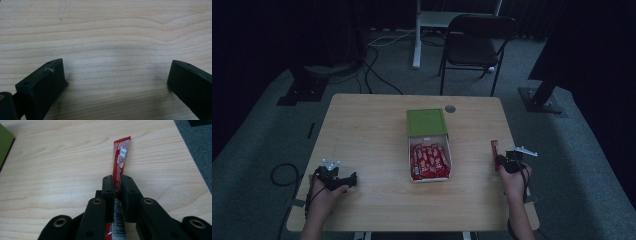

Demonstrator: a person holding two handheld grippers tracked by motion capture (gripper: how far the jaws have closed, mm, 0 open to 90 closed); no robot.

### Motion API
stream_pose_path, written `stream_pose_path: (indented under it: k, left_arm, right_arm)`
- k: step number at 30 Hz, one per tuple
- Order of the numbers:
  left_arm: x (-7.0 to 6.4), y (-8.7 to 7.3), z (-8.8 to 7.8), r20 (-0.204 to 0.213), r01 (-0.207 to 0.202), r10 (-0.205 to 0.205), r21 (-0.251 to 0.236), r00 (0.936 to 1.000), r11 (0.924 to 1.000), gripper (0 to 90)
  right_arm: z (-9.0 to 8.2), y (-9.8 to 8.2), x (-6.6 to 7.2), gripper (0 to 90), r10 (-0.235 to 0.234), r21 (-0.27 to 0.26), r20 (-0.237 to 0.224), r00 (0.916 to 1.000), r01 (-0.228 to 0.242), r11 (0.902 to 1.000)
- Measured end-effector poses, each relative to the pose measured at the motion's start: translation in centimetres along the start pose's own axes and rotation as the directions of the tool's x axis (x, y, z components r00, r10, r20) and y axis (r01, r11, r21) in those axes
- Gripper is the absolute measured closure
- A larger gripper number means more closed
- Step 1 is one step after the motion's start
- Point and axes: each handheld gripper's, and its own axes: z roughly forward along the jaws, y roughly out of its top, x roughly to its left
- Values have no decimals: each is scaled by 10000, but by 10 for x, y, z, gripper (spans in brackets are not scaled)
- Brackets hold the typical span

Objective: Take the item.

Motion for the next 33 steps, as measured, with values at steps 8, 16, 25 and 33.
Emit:
stream_pose_path:
  k: [8, 16, 25, 33]
  left_arm:
    - [0, 0, 0, 3, 9, -9, -22, 10000, 10000, 22]
    - [0, 0, 0, -1, 4, -4, -11, 10000, 10000, 22]
    - [0, 0, 0, 0, 3, -3, -21, 10000, 10000, 22]
    - [0, 0, 0, -3, -20, 20, 8, 10000, 10000, 22]
  right_arm:
    - [0, -5, -6, 741, -10, -36, -122, 9999, 10, 10000]
    - [-8, -3, -5, 546, -519, -263, -128, 9986, 515, 9983]
    - [-11, -6, 6, 414, -1063, -538, -905, 9902, 1017, 9934]
    - [-11, -13, 19, 290, -1411, -493, -1425, 9797, 1354, 9896]
